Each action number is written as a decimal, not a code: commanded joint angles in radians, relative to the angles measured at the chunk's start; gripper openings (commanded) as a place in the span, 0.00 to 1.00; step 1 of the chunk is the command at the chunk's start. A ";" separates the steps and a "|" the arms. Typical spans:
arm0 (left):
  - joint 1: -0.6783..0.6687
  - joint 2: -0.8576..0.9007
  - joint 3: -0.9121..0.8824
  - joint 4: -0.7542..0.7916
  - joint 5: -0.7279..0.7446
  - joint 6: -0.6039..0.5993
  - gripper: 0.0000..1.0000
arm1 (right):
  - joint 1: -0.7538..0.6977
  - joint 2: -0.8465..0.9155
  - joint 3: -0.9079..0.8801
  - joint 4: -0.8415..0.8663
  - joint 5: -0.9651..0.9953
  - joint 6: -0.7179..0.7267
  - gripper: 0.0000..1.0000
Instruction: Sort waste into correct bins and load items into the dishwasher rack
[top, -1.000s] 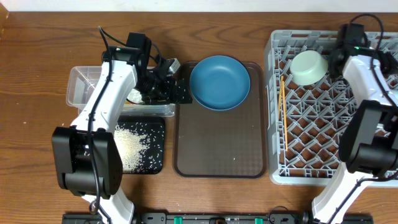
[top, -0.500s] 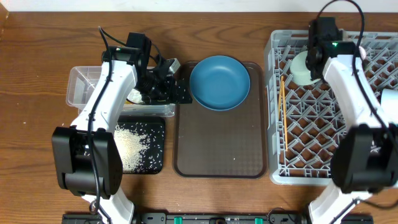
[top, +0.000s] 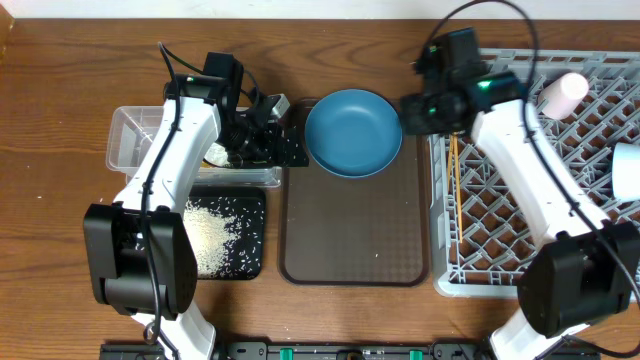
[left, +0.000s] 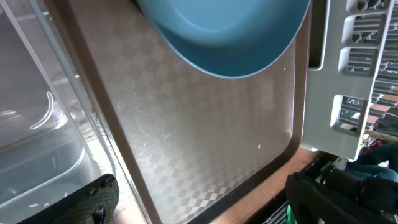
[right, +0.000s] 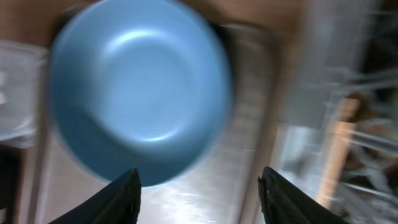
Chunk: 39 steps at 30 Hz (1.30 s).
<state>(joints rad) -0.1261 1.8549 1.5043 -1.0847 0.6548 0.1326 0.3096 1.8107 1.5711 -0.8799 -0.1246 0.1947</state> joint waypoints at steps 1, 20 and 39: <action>0.010 -0.015 0.018 -0.008 -0.047 0.013 0.89 | 0.073 0.016 -0.021 0.019 -0.060 0.045 0.61; 0.188 -0.015 0.019 -0.055 -0.047 -0.254 0.89 | 0.220 0.023 -0.023 0.029 -0.011 0.060 0.67; 0.297 -0.015 0.019 -0.055 -0.047 -0.254 0.89 | 0.308 0.114 -0.024 0.167 -0.014 -0.018 0.73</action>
<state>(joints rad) 0.1684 1.8530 1.5051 -1.1301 0.6209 -0.1089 0.5938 1.8854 1.5547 -0.7177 -0.1387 0.2111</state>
